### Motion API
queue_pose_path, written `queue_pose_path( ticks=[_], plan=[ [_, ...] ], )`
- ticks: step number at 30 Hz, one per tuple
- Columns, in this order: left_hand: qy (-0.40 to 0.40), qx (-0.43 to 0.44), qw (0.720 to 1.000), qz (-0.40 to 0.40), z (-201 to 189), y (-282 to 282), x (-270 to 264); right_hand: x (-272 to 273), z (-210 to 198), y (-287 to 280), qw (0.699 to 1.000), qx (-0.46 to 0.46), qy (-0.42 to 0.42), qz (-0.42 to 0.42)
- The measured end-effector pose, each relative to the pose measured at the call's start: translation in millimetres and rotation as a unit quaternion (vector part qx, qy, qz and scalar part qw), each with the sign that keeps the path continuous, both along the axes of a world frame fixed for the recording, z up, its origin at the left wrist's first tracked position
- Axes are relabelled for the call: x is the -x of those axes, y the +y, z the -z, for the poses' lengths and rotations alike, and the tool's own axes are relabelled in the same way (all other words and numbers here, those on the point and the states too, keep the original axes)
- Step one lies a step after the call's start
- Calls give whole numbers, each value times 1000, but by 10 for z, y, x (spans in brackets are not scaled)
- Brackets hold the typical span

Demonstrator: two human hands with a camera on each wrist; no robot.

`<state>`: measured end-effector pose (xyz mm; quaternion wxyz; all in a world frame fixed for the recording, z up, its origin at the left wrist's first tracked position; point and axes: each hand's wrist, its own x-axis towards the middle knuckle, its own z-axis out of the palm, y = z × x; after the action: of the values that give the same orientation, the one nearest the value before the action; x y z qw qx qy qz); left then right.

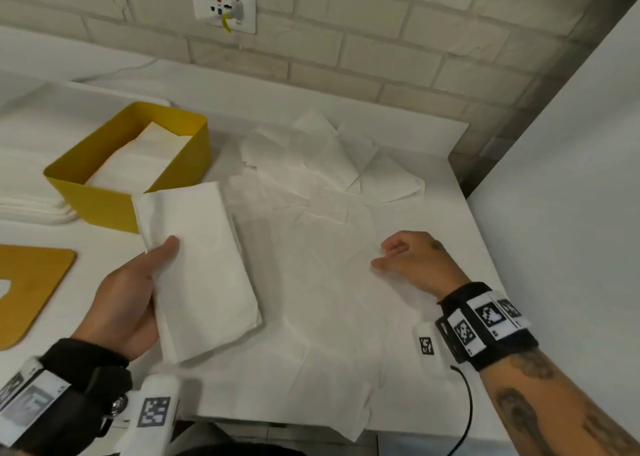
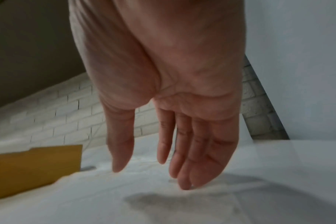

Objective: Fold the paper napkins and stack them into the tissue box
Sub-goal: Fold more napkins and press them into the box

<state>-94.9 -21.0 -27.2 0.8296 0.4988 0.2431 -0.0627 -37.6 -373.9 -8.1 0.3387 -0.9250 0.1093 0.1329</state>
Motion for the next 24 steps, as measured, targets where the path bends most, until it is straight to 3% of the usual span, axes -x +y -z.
queue_pose_path(
  ticks=[4, 7, 12, 17, 24],
  plan=[
    [3, -1, 1000, -1, 26, -8, 18, -155, -13, 20, 983, 123, 77, -112],
    [-1, -1, 1000, 2, 14, -13, 31, -183, 11, 14, 974, 170, 97, -117],
    [-3, -1, 1000, -2, 19, -8, 41, -304, 58, 86, 995, 79, 55, -40],
    [1, -1, 1000, 0, -9, -44, 33, -392, 183, 178, 995, 86, 36, -32],
    [3, 10, 1000, 4, -31, -51, 40, -389, 210, -36, 999, -45, 0, -13]
  ],
)
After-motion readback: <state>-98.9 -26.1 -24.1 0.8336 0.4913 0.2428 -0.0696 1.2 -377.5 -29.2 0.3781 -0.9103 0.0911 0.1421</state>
